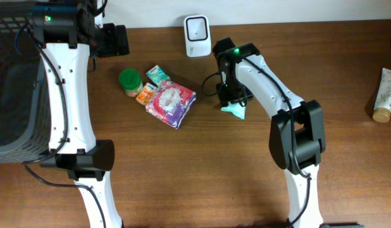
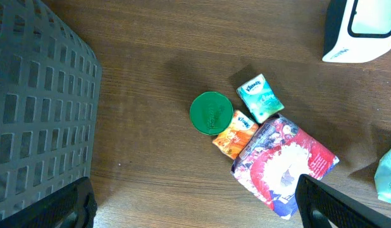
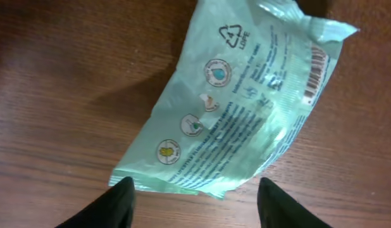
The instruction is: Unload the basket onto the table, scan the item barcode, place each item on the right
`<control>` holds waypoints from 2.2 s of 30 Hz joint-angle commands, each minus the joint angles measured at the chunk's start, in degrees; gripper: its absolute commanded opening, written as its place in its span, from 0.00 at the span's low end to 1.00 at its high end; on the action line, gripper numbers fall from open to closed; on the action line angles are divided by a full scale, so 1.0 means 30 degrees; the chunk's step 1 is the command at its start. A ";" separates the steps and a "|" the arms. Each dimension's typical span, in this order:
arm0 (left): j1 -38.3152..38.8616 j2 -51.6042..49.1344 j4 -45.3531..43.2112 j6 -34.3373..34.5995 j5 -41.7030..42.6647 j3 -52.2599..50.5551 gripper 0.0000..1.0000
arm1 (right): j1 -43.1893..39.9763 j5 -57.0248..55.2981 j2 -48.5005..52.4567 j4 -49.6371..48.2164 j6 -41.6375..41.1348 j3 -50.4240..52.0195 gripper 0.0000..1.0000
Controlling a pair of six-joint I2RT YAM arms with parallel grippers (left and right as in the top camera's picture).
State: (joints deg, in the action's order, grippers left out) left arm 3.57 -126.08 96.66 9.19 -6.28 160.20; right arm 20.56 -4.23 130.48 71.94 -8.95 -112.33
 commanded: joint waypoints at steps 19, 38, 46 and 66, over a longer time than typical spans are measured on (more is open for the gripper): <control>0.0000 0.0211 0.0015 -0.0102 -0.0153 0.0219 0.99 | 0.2229 -0.6062 0.0058 -0.0962 -0.6426 0.2761 0.56; 0.0000 0.0211 0.0015 -0.0102 -0.0153 0.0219 0.99 | -0.2820 0.6105 -0.0240 -0.0670 -0.4903 0.2288 0.56; 0.0007 0.0211 0.0015 -0.0102 -0.0153 0.0219 0.99 | -0.5209 -0.3257 -0.0248 0.0160 -0.6404 0.2229 0.56; 0.0000 0.0211 0.0015 -0.0102 -0.0153 0.0219 0.99 | -0.7533 1.2043 -0.0189 -0.5224 -1.7959 0.3133 0.67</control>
State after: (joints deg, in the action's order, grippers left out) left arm 3.57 -126.08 96.66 9.19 -6.28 160.20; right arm -3.42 31.24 130.45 59.55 -55.88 -104.77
